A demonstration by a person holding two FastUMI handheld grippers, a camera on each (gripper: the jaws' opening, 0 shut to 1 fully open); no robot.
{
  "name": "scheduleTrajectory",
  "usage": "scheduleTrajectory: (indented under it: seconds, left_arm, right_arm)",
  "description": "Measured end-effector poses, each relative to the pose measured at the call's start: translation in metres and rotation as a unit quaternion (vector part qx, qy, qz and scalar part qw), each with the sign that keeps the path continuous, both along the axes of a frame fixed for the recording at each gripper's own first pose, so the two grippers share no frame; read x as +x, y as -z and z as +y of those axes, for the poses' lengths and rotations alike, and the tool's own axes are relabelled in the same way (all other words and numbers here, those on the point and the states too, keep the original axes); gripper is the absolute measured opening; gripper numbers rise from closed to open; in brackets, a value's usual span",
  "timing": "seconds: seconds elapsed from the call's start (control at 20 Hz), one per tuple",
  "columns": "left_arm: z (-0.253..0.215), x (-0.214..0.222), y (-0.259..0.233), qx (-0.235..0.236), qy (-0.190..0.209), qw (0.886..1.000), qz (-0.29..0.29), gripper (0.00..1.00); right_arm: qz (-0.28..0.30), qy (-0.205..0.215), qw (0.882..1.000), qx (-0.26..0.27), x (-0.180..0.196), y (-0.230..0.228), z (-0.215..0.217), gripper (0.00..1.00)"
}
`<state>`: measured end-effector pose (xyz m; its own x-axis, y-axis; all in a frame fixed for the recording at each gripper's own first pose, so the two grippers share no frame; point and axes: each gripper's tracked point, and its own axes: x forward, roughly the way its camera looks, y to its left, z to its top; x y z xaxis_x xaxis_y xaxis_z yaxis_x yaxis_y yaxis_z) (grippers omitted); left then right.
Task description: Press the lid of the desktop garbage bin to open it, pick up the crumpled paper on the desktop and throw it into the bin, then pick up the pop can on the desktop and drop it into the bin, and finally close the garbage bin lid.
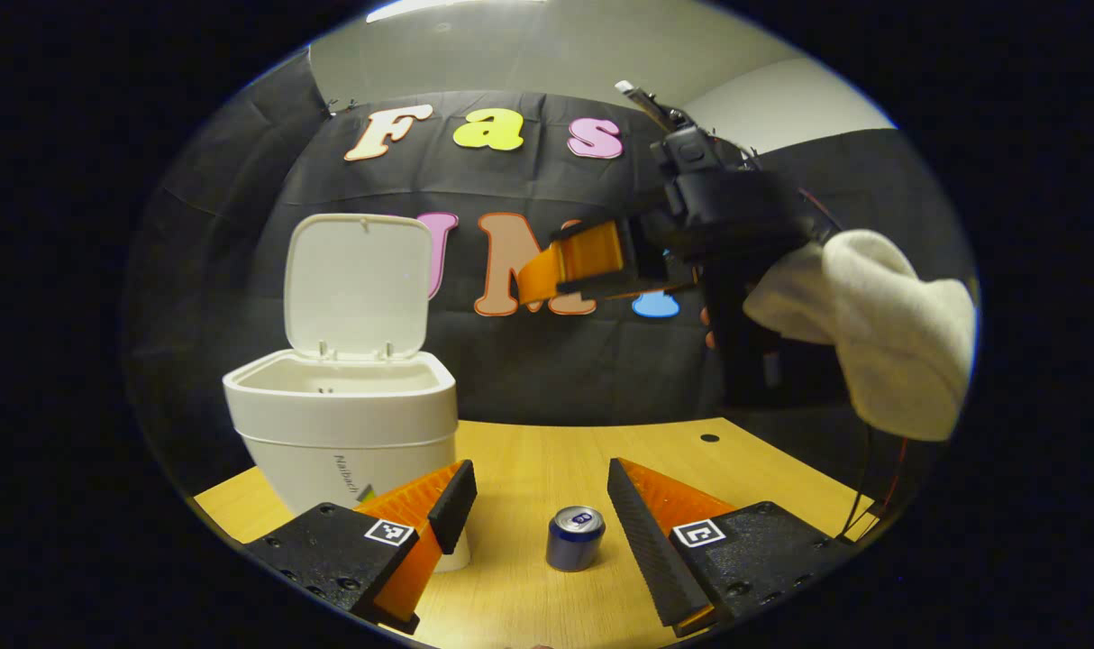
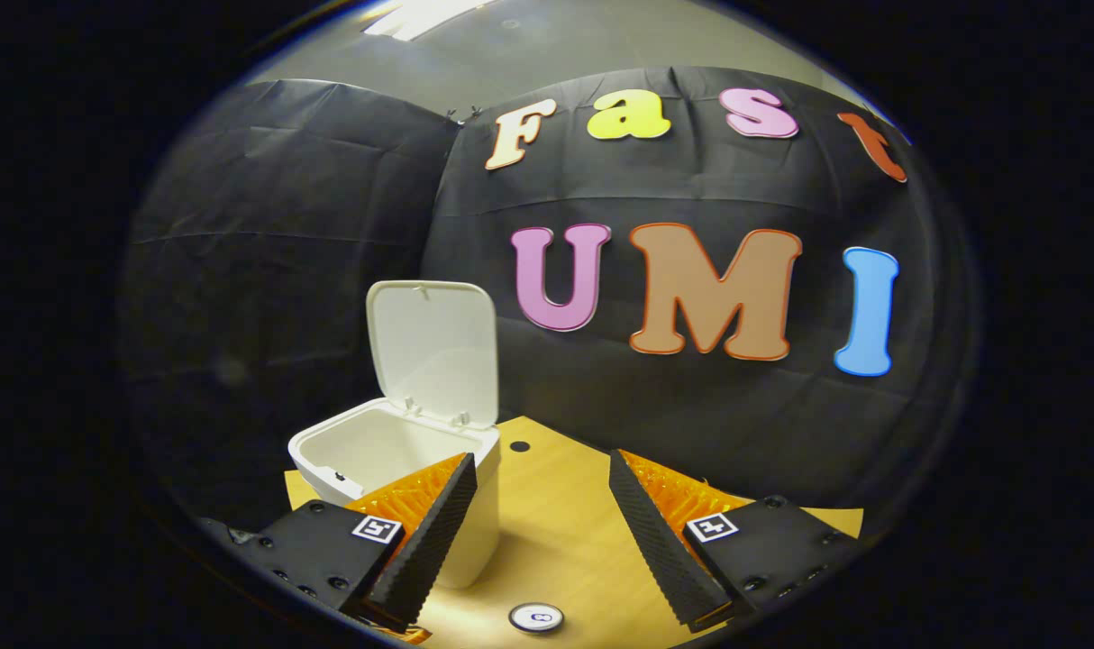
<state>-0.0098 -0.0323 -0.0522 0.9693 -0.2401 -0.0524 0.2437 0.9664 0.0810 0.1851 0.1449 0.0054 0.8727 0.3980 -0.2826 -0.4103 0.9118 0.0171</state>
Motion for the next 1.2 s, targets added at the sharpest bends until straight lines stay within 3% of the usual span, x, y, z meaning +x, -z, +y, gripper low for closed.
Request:
scheduleTrajectory:
  seconds: [0.55,0.75,1.2]
  left_arm:
    - [-0.029,0.069,0.118,0.034,0.035,0.996,0.081,0.89]
    - [-0.034,0.08,0.147,0.022,0.034,0.993,0.107,0.89]
    - [-0.035,0.088,0.184,0.053,0.021,0.99,0.13,0.85]
  right_arm:
    - [0.01,0.148,0.989,0.024,-0.056,-0.002,-0.135,0.99]
    - [0.009,0.203,0.979,0.019,-0.076,0.0,-0.183,0.99]
    - [0.014,0.294,0.956,0.007,-0.138,0.01,-0.261,0.98]
